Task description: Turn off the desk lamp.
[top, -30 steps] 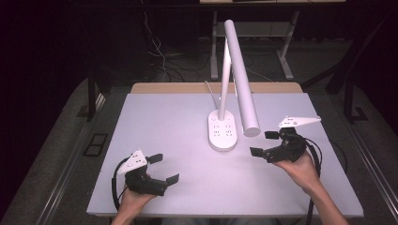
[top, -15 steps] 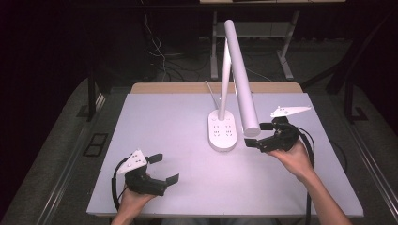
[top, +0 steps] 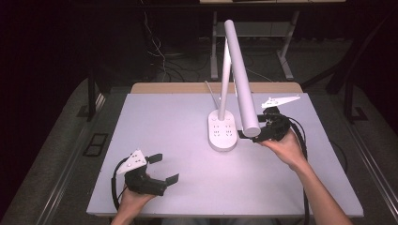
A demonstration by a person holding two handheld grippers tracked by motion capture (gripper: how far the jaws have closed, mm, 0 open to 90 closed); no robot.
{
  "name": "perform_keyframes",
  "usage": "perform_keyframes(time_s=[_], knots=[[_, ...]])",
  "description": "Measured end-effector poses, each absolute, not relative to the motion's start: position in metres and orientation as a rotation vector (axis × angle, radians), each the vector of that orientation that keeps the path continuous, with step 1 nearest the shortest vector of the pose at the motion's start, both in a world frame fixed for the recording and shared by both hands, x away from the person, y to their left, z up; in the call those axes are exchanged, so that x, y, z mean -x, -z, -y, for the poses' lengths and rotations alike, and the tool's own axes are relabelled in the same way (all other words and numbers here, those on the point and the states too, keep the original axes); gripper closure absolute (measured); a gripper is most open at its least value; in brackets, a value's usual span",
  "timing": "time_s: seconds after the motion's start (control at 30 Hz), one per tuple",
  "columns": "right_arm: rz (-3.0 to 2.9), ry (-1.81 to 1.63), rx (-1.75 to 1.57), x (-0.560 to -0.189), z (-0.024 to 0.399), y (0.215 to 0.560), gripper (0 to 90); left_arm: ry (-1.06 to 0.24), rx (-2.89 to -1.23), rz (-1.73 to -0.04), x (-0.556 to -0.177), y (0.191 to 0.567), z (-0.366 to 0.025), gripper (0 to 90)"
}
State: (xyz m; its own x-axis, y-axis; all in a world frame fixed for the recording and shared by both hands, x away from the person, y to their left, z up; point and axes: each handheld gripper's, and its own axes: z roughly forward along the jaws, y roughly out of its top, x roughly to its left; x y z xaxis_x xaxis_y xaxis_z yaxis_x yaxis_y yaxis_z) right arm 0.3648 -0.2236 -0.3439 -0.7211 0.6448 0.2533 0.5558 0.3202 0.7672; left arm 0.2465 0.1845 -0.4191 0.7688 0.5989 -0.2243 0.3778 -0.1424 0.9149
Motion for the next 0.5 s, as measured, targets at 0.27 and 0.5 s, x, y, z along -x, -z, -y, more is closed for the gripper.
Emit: perform_keyframes(time_s=[0.27,0.5], knots=[[-2.475,-1.362,-1.144,-0.383,0.22,0.344,1.0,-0.23,-1.762,-0.764,-0.247,0.419,-0.185,0.0],[-2.468,-1.334,-1.173,-0.403,0.219,0.348,1.1,-0.229,-1.763,-0.763,-0.247,0.419,-0.185,0.0]])
